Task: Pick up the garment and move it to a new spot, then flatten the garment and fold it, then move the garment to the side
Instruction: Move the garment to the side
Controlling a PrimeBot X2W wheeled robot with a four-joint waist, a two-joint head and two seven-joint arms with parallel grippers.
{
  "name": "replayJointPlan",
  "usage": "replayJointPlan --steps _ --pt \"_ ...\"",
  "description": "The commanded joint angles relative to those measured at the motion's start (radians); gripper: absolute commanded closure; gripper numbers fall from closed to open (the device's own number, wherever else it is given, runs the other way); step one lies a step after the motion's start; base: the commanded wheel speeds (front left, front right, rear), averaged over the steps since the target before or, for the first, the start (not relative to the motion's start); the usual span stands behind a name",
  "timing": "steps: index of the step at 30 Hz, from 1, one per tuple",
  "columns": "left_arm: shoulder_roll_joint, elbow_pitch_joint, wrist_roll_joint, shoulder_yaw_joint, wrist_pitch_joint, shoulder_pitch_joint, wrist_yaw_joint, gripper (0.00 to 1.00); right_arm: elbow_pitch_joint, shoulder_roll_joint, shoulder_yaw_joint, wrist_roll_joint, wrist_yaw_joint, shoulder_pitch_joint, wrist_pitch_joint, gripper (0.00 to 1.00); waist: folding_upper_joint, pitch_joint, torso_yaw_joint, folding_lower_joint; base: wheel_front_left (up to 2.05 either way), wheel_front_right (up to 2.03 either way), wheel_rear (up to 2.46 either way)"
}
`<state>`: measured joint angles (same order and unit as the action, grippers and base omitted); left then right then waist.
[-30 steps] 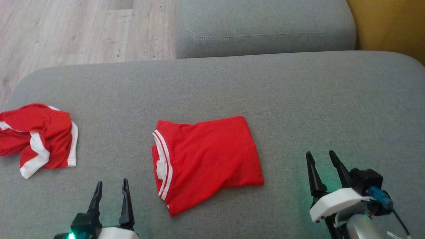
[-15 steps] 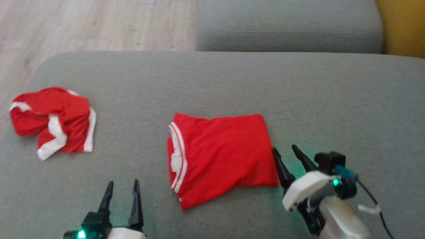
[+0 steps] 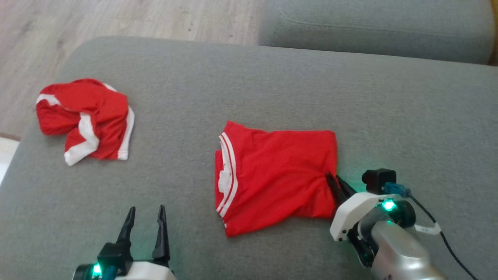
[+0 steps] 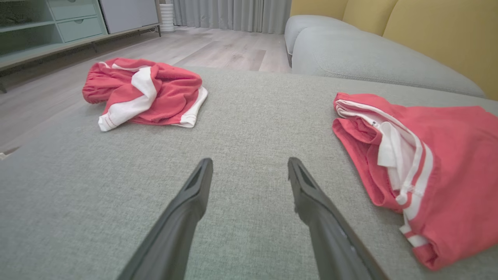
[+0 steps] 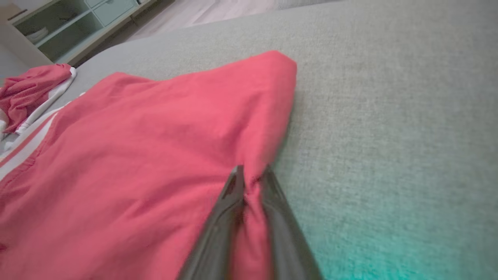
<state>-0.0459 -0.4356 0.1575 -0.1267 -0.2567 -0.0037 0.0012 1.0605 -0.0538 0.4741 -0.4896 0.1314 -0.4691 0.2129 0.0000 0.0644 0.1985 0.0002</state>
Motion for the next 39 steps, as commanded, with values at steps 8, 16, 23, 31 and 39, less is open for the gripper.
replayJointPlan --steps 8,16,23,31,39 --pt "-0.004 0.044 0.019 0.037 -0.005 -0.032 0.009 0.0 -0.008 0.004 -0.007 0.041 -0.001 -0.035 0.048 1.0 0.0 -0.026 -0.198 -0.0002 0.0 0.0 0.0" --pt "-0.004 0.068 0.054 0.025 -0.005 -0.044 0.023 0.0 -0.119 0.004 -0.026 0.102 -0.001 0.011 0.049 1.0 0.0 -0.026 -0.455 -0.0002 0.0 0.0 0.0" --pt "-0.004 0.079 0.071 -0.001 -0.005 -0.056 0.037 0.0 -0.176 0.002 -0.042 0.113 -0.001 0.034 0.049 1.0 0.0 -0.006 -0.587 -0.0002 0.0 0.0 0.0" --pt "-0.004 0.085 0.07 -0.012 -0.005 -0.063 0.037 0.0 -0.23 -0.008 -0.062 0.137 -0.001 0.05 0.049 1.0 0.0 0.011 -0.642 -0.0002 0.0 0.0 0.0" --pt "-0.004 0.083 0.065 -0.03 -0.005 -0.07 0.031 0.0 -0.231 -0.031 -0.073 0.187 -0.001 -0.009 0.048 1.0 0.0 0.03 -0.622 -0.0002 0.0 0.0 0.0"
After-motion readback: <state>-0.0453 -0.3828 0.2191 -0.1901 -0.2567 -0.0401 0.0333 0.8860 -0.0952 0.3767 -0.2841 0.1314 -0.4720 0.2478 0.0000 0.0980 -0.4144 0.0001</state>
